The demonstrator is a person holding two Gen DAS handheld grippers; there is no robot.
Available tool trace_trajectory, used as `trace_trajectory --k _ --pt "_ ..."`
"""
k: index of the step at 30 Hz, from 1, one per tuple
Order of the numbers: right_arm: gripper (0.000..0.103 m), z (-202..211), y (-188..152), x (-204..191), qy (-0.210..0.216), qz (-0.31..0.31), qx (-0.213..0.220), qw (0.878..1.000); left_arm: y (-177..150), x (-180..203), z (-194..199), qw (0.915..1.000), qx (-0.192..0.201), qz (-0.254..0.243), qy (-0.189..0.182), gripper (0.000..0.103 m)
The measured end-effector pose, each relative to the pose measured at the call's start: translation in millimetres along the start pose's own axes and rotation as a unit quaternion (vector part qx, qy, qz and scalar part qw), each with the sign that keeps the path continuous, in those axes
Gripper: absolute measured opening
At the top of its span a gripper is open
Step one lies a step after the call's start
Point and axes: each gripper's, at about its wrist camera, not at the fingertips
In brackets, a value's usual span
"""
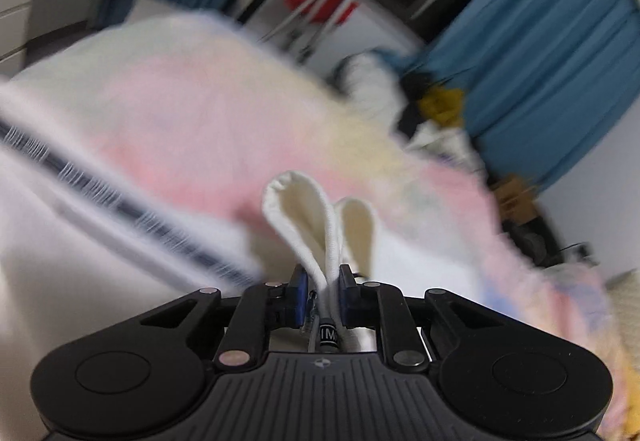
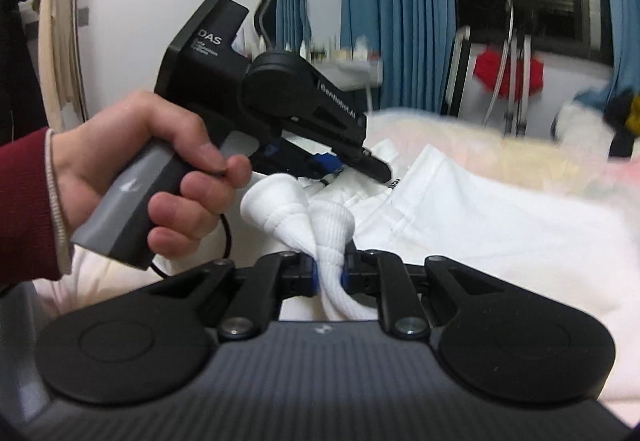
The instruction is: Fold clothes
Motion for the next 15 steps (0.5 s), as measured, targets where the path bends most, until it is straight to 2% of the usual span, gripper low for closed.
trace_trajectory --k 1,3,6,9,12,14,15 --pt "0.014 -7 -5 0 0.000 -0.001 -0.015 1.000 -3 -5 -6 0.9998 -0.011 0.002 0.015 0.016" --pt "0.015 -19 -12 1 0.000 -0.003 -0.039 0.999 -6 -9 -9 0.9997 -0.013 -0.001 0.020 0.016" --pt "0.015 -22 -12 2 0.003 -0.010 -0.043 0.999 -11 -13 1 0.9997 -0.009 0.004 0.021 0.017" --pt "0.015 -18 -8 5 0.006 -0.027 -0.038 0.999 -16 -16 32 0.9997 0.006 0.022 0.013 0.028" --pt "0.015 -15 -7 7 0.009 -0.040 -0.038 0.998 -20 -25 79 0.9974 0.027 0.064 0.020 0.049" --pt "0.016 -12 -8 8 0.011 -0.043 -0.037 0.998 -20 -34 114 0.9931 0.045 0.103 0.034 0.071" --pt "0.017 -10 -7 9 0.013 -0.046 -0.036 0.998 -21 -39 129 0.9902 0.053 0.123 0.041 0.076"
Point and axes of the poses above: each gripper's, at about its wrist camera, not at the fingertips, and z roughly against the way its jaws point, x to its right, y to its top, and after that the axes turned 1 degree about -z, right-handed
